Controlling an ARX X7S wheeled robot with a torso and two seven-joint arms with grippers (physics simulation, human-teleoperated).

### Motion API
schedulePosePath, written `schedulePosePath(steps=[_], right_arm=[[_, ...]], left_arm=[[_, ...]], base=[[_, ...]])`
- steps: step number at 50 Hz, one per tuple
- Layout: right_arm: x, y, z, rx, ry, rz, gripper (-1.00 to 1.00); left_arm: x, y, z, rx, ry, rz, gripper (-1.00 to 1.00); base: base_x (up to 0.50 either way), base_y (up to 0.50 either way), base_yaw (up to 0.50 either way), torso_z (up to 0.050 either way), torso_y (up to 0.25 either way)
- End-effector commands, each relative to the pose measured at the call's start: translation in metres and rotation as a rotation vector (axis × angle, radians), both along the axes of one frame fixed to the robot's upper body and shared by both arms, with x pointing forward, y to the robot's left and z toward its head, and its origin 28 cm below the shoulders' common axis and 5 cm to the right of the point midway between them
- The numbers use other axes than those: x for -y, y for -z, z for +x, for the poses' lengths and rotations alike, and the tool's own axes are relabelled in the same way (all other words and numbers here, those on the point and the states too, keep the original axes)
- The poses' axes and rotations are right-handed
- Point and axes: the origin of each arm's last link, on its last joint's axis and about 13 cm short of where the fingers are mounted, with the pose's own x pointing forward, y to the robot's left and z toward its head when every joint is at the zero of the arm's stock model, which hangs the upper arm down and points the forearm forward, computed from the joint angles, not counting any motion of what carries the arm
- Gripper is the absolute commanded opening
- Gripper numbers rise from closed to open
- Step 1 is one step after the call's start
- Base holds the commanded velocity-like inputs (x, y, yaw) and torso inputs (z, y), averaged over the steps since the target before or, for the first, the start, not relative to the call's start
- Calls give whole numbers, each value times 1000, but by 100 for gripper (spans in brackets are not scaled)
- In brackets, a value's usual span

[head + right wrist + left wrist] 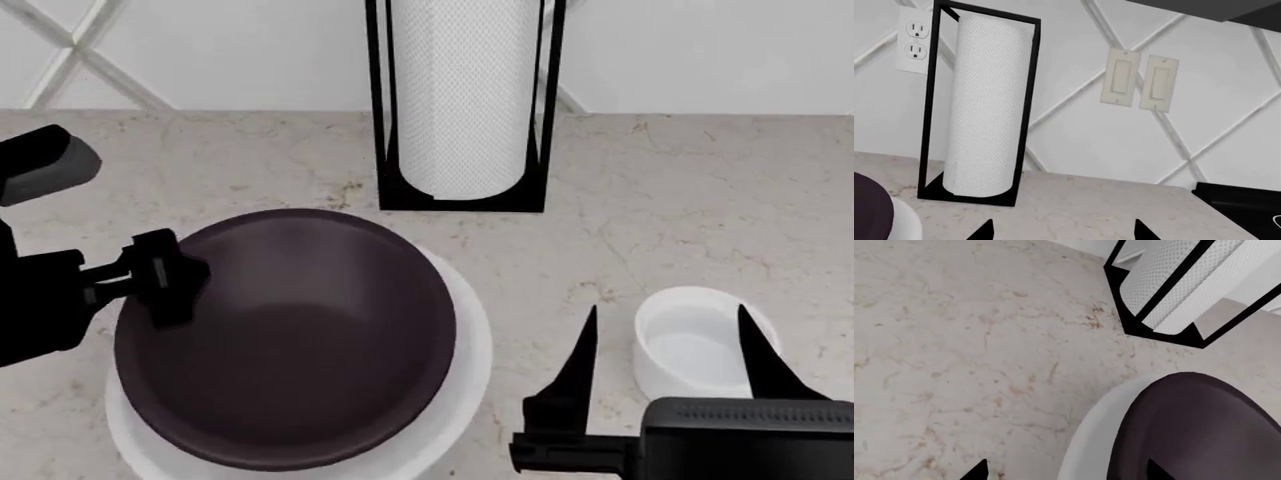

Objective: Stack the bowls from largest to smallest.

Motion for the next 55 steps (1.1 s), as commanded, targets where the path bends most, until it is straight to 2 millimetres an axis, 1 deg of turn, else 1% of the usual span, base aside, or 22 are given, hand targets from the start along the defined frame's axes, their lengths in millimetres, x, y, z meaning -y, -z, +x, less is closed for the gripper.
schedulePosePath(steps=[1,8,14,17,18,19,22,23,24,25,30,32,35,40,43,46,47,49,52,54,55], right_arm=[[-1,-1,2,2,-6,0,100],[-1,-3,2,7,-7,-1,100],[-1,-3,2,8,-9,0,100],[-1,-2,2,8,-8,1,100],[-1,-2,1,8,-7,2,100],[-1,-2,1,8,-5,2,100],[0,-2,0,8,-1,4,100],[1,-1,0,8,-1,4,100],[1,-1,0,8,0,4,100],[1,-1,0,9,1,4,100],[3,-3,-1,11,7,1,100],[3,-5,-1,12,9,-1,100],[4,-6,-1,11,9,-6,100],[7,-12,-3,-2,22,-18,100],[8,-15,-4,-10,29,-16,100],[11,-18,-5,-33,35,-26,100],[12,-19,-6,-36,36,-28,100],[13,-21,-7,-49,46,-36,100],[16,-23,-7,-67,55,-42,100],[17,-26,-7,-70,60,-47,100],[18,-29,-6,-78,68,-49,100]], left_arm=[[3,-26,-14,42,-17,7,100],[3,-41,-20,78,-13,7,100],[-2,-49,-22,117,-18,-9,100],[-4,-52,-23,152,-19,10,100],[-5,-52,-25,196,-15,46,100],[-5,-52,-25,194,-18,37,100],[-7,-51,-29,295,-25,118,100],[-7,-51,-30,298,-17,105,100],[-8,-49,-32,343,-31,141,100],[-9,-49,-32,347,-31,130,100],[-16,-49,-38,458,-89,194,100],[-19,-48,-44,507,-114,206,100],[-20,-48,-48,533,-147,227,100],[-30,-47,-55,604,-242,217,100],[-32,-46,-59,628,-250,239,100],[-36,-41,-64,668,-264,304,100],[-37,-39,-65,660,-261,290,100],[-39,-36,-68,681,-268,331,100],[-41,-30,-72,683,-276,337,100],[-41,-29,-76,694,-299,335,100],[-42,-27,-77,709,-314,367,100]], base=[[0,0,0,0,0],[0,0,0,0,0],[0,0,0,0,0],[0,0,0,0,0],[0,0,0,0,0],[0,0,0,0,0],[0,0,0,0,0],[0,0,0,0,0],[0,0,0,0,0],[0,0,0,0,0],[0,0,0,0,0],[0,0,0,0,0],[0,0,0,0,0],[0,0,0,0,0],[0,0,0,0,0],[0,0,0,0,0],[0,0,0,0,0],[0,0,0,0,0],[0,0,0,0,0],[0,0,0,0,0],[0,0,0,0,0]])
